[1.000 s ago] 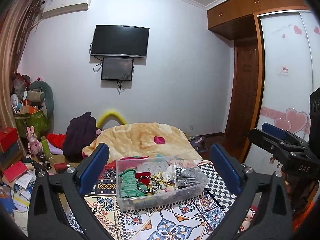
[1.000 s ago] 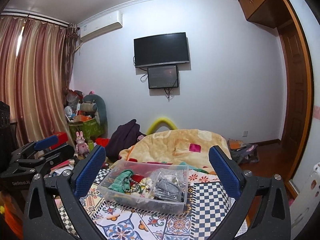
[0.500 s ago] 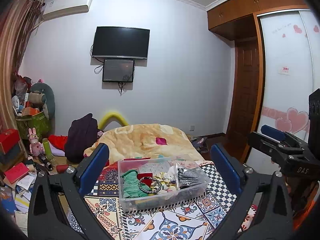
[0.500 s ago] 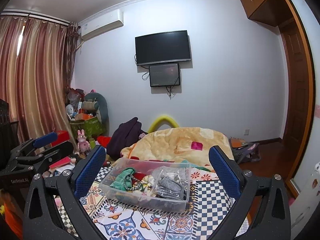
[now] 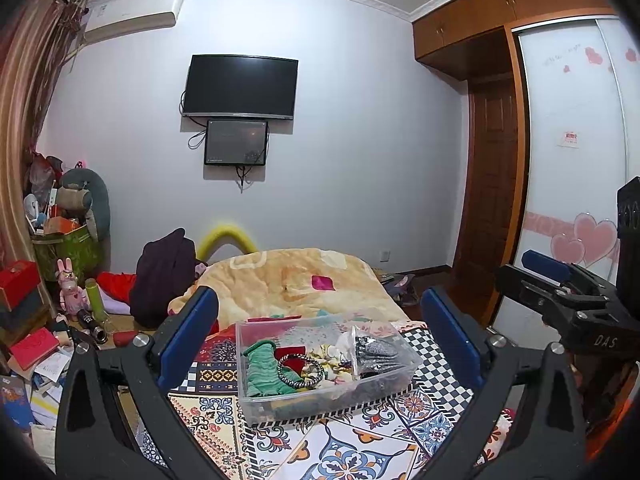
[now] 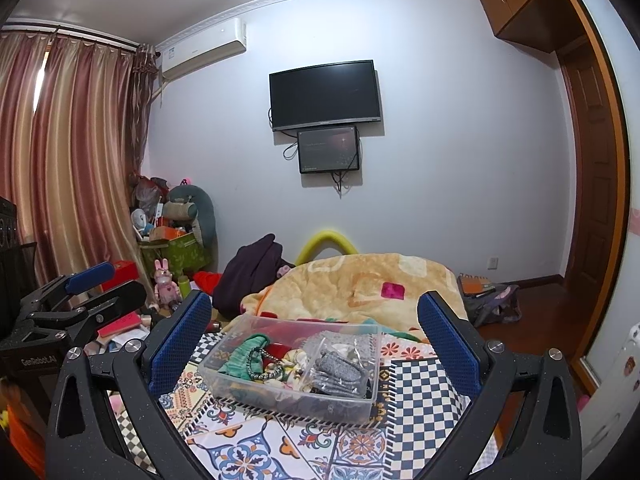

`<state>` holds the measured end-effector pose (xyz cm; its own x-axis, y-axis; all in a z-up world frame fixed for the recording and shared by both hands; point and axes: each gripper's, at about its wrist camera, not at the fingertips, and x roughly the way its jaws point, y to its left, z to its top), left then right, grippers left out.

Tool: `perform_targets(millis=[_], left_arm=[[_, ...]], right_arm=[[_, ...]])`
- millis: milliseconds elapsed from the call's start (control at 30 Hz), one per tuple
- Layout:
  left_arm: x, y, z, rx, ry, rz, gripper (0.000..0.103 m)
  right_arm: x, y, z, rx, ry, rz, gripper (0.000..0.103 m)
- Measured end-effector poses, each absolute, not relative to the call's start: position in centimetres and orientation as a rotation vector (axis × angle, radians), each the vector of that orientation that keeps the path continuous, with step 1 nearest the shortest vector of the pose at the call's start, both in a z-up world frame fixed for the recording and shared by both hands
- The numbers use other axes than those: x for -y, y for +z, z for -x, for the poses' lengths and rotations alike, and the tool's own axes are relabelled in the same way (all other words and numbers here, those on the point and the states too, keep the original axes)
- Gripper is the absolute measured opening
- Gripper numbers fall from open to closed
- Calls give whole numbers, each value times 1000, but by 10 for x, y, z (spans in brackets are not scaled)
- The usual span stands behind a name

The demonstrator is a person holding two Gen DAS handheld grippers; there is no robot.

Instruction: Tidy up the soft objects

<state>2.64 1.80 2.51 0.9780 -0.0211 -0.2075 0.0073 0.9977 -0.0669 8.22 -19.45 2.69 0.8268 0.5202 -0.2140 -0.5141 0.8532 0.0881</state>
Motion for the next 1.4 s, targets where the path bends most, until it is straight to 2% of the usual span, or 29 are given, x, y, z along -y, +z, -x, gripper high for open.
perform_targets(millis=[1400], left_arm=[[-15, 26, -27, -229, -45, 77, 103]], right_arm=[[198, 25, -79, -242, 545, -20, 103]])
